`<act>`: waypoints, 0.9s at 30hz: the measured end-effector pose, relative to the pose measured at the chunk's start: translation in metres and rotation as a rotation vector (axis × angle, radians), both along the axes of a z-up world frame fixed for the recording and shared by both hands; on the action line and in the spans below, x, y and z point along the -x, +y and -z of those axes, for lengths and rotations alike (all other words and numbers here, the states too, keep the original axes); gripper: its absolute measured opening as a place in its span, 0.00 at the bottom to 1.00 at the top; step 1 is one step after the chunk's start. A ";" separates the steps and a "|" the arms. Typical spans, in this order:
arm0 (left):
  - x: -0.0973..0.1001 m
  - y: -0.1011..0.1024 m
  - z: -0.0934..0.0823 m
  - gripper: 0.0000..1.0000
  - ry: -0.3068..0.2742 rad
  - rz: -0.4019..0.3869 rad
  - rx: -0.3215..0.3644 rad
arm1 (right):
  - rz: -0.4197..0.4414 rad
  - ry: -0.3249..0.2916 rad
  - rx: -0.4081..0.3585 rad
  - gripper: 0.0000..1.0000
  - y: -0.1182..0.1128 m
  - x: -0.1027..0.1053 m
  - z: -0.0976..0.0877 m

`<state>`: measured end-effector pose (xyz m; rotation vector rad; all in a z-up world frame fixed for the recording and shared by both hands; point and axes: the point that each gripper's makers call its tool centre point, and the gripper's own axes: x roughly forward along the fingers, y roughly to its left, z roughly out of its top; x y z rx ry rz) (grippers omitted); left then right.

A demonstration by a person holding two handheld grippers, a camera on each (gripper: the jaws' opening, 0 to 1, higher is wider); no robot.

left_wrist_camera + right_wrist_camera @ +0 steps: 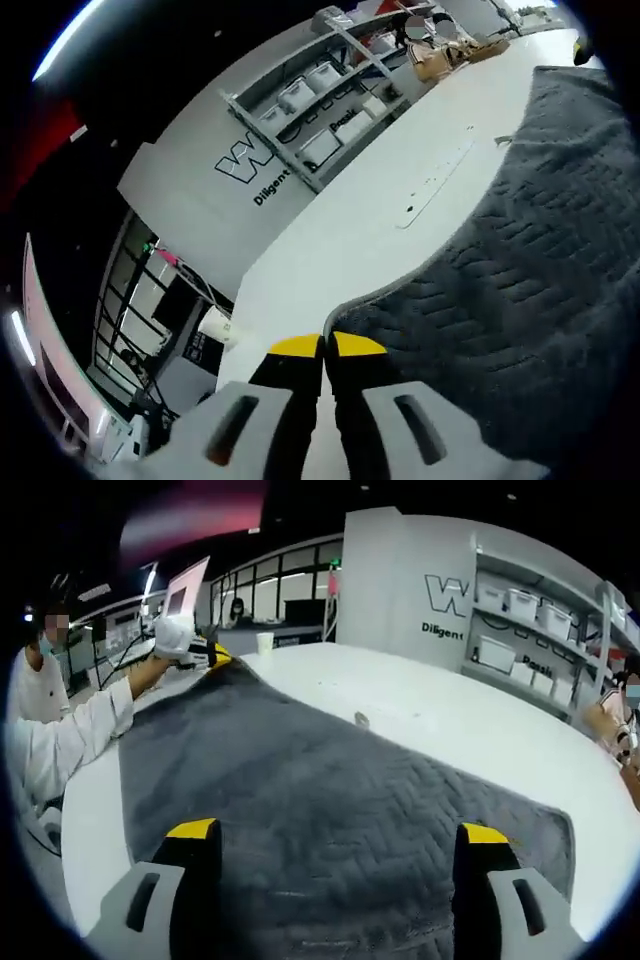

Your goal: Open the folded towel by lifting each exposed corner and separating the folded layers until the towel lies flat within the target outline without major curled edges

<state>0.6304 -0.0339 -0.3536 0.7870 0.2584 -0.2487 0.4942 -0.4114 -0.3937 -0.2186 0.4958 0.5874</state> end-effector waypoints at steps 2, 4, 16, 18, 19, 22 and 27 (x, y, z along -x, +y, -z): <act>-0.006 0.005 0.001 0.02 -0.015 -0.020 -0.054 | 0.000 0.002 0.000 0.96 0.000 0.000 0.000; -0.015 0.011 0.008 0.02 -0.006 -0.049 -0.040 | -0.001 0.001 0.002 0.96 0.000 0.000 0.001; -0.052 0.058 0.038 0.03 0.069 -0.174 0.051 | -0.003 0.010 -0.021 0.97 0.003 -0.001 0.002; -0.060 0.057 0.046 0.03 0.072 -0.161 0.006 | -0.011 0.019 -0.019 0.97 0.005 0.000 0.005; -0.063 0.057 0.048 0.03 0.075 -0.153 -0.004 | -0.015 0.022 -0.016 0.97 0.007 0.001 0.007; -0.065 0.059 0.055 0.03 0.095 -0.156 -0.025 | -0.022 0.026 -0.015 0.97 0.009 0.003 0.008; -0.065 0.062 0.072 0.04 0.149 -0.170 -0.038 | -0.028 0.024 -0.019 0.97 0.010 0.005 0.006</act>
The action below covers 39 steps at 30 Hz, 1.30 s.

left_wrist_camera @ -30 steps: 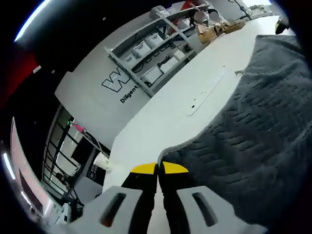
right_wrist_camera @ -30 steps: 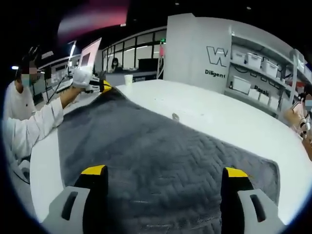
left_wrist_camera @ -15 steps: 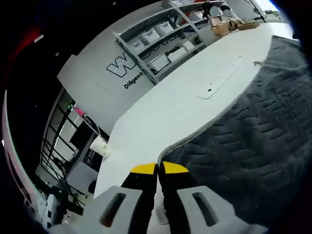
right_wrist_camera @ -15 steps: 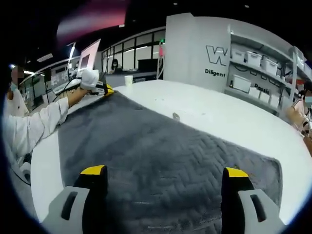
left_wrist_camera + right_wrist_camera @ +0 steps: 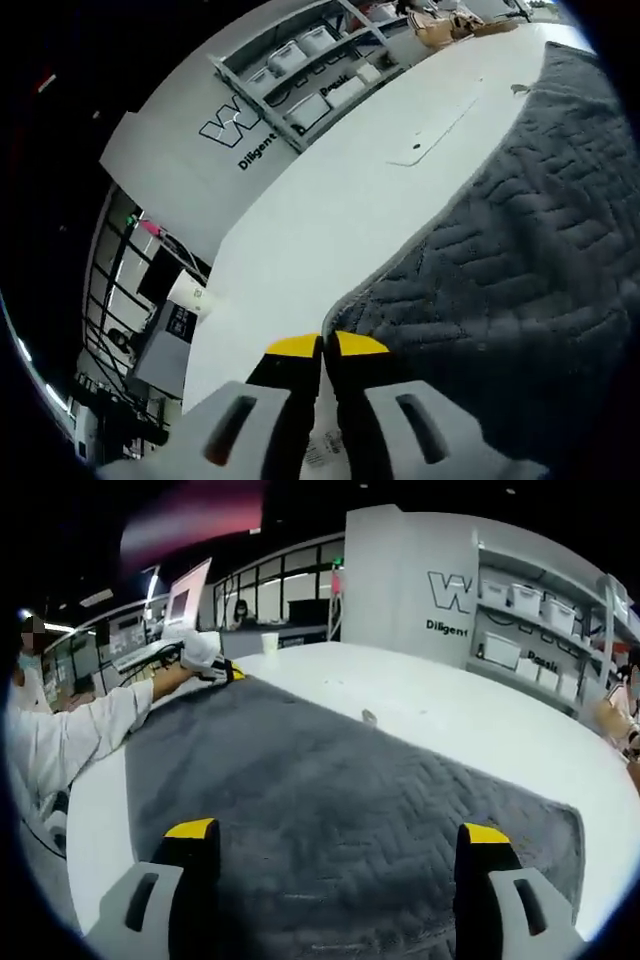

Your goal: Open the folded towel by lifting each exposed corner and separating the folded layers until the towel lies flat within the target outline without major curled edges

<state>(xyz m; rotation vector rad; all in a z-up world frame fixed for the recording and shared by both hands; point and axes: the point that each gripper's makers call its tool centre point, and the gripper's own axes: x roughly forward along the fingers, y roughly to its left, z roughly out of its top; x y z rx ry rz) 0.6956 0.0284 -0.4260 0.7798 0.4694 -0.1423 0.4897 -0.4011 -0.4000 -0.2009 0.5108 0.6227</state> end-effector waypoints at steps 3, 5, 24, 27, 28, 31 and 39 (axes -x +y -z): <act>0.001 -0.001 0.002 0.04 0.019 -0.003 0.014 | -0.001 -0.001 -0.002 0.97 0.001 0.001 0.000; 0.004 0.000 -0.001 0.06 0.026 -0.011 0.037 | -0.002 -0.001 -0.004 0.97 0.001 0.002 -0.001; 0.041 -0.054 -0.038 0.48 0.042 0.147 0.641 | -0.011 0.001 -0.008 0.97 0.003 0.001 -0.002; 0.046 -0.069 -0.039 0.54 0.050 0.202 0.765 | -0.012 0.003 -0.007 0.97 0.003 0.001 -0.001; 0.046 -0.069 -0.037 0.56 0.052 0.199 0.764 | -0.012 0.003 -0.007 0.97 0.003 0.001 -0.001; 0.042 -0.066 -0.022 0.61 0.074 0.180 0.690 | -0.013 0.005 -0.005 0.97 0.003 0.001 0.000; 0.040 -0.062 0.001 0.58 0.107 0.161 0.644 | -0.030 0.005 -0.002 0.97 0.007 -0.001 0.002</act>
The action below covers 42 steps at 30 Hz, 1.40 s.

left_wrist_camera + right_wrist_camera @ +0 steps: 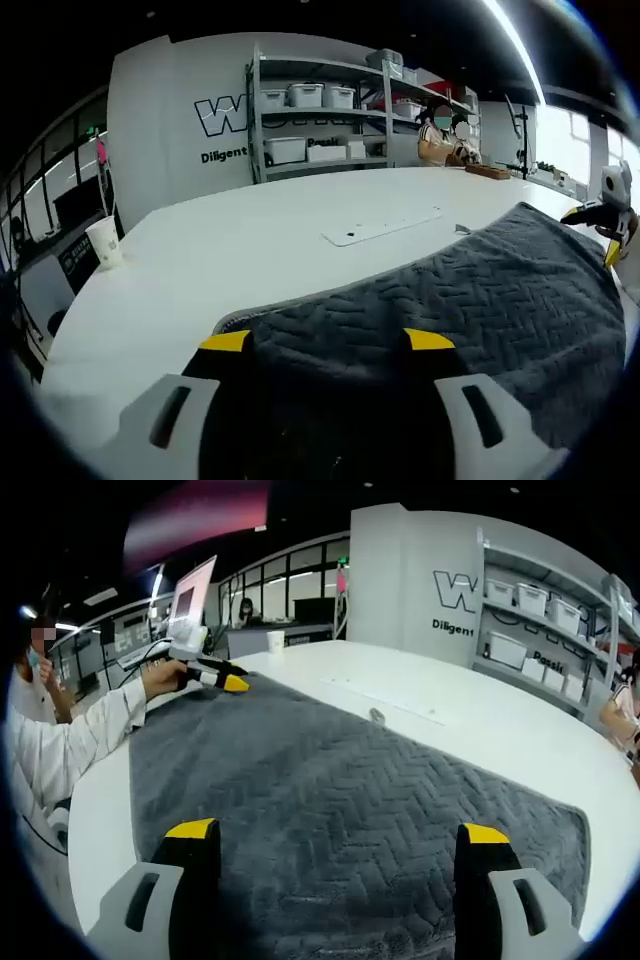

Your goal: Open the folded towel by lifting each exposed corner and separating the folded layers until the towel lies flat within the target outline without major curled edges

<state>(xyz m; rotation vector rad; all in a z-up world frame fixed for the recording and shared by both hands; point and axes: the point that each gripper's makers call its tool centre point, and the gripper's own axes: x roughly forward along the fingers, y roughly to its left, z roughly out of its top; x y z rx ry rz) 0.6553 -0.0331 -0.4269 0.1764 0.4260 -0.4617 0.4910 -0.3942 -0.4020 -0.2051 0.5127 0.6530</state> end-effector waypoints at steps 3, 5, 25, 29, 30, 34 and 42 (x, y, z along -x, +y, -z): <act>-0.002 0.003 0.006 0.58 0.009 0.005 -0.015 | -0.013 -0.009 -0.014 0.97 0.003 0.000 -0.002; -0.001 0.003 0.007 0.58 0.022 0.004 0.016 | -0.025 -0.017 -0.023 0.96 0.004 -0.001 -0.003; -0.001 0.004 0.010 0.58 0.052 0.010 0.032 | -0.179 -0.159 -0.125 0.72 0.072 -0.049 -0.056; 0.000 0.004 0.010 0.58 0.056 0.012 0.029 | -0.176 -0.153 -0.090 0.63 0.091 -0.073 -0.052; -0.001 0.004 0.010 0.58 0.056 0.013 0.030 | -0.174 -0.153 -0.082 0.62 0.096 -0.079 -0.050; 0.000 0.004 0.010 0.57 0.055 0.016 0.030 | -0.166 -0.148 -0.063 0.56 0.108 -0.098 -0.043; -0.001 0.004 0.010 0.57 0.053 0.016 0.031 | -0.077 -0.116 0.040 0.31 0.092 -0.142 -0.019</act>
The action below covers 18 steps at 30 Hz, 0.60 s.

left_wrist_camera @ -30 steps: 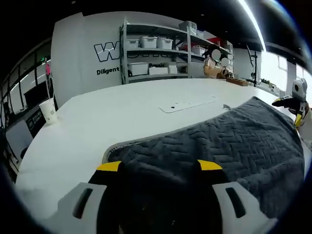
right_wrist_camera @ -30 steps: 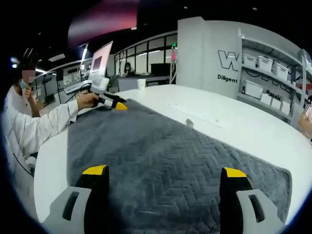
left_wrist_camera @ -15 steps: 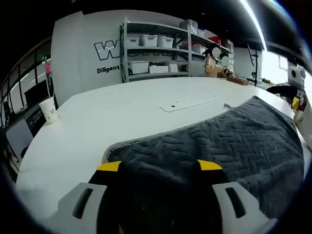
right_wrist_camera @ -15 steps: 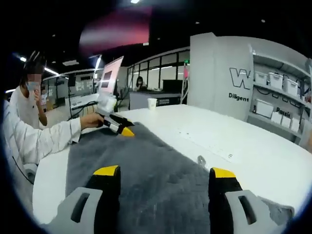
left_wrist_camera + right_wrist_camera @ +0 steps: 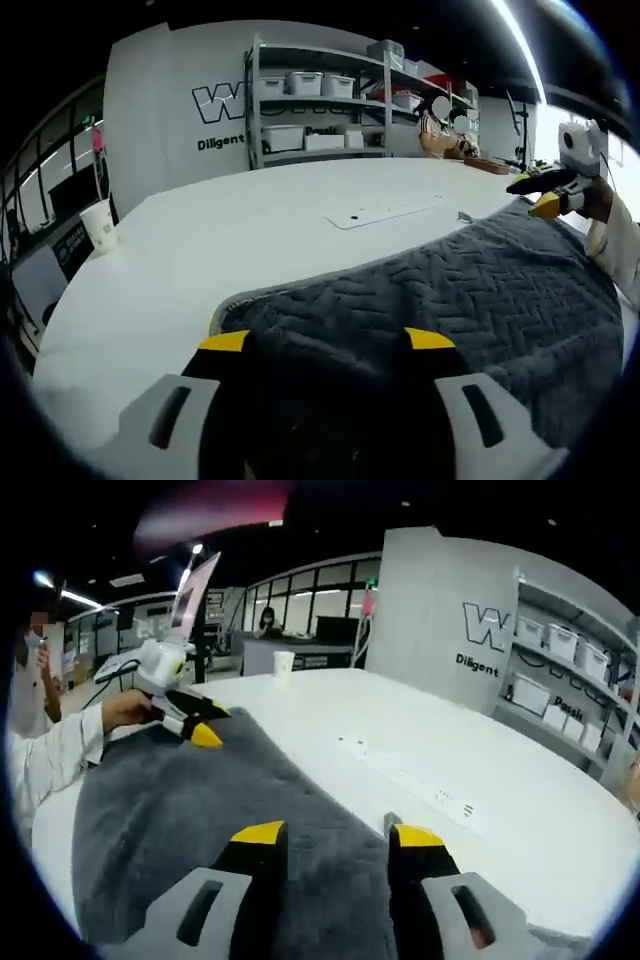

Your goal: Open the folded towel by lifting each exposed corner and separating the folded layers until the towel lies flat within the target outline without major curled edges

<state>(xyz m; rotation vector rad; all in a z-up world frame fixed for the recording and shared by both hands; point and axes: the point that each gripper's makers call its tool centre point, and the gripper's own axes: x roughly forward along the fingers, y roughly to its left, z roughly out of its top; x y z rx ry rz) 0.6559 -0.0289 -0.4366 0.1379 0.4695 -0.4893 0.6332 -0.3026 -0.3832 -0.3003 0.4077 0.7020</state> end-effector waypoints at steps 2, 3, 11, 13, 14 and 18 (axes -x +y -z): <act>0.000 0.000 0.000 0.57 0.001 -0.001 -0.001 | 0.035 0.008 0.044 0.27 -0.008 -0.011 0.007; 0.000 0.000 0.000 0.57 0.000 -0.001 -0.001 | 0.046 0.012 0.060 0.25 -0.010 -0.017 0.012; -0.001 0.000 0.000 0.57 0.000 -0.002 -0.001 | 0.064 0.096 0.133 0.21 -0.019 -0.041 0.046; -0.001 -0.001 0.000 0.57 0.000 -0.002 -0.001 | 0.080 0.098 0.132 0.18 -0.024 -0.045 0.049; 0.000 -0.001 0.000 0.57 0.000 -0.003 -0.001 | 0.082 0.100 0.130 0.15 -0.025 -0.045 0.049; 0.000 -0.001 0.000 0.57 0.001 -0.003 -0.002 | 0.089 0.113 0.126 0.07 -0.030 -0.047 0.055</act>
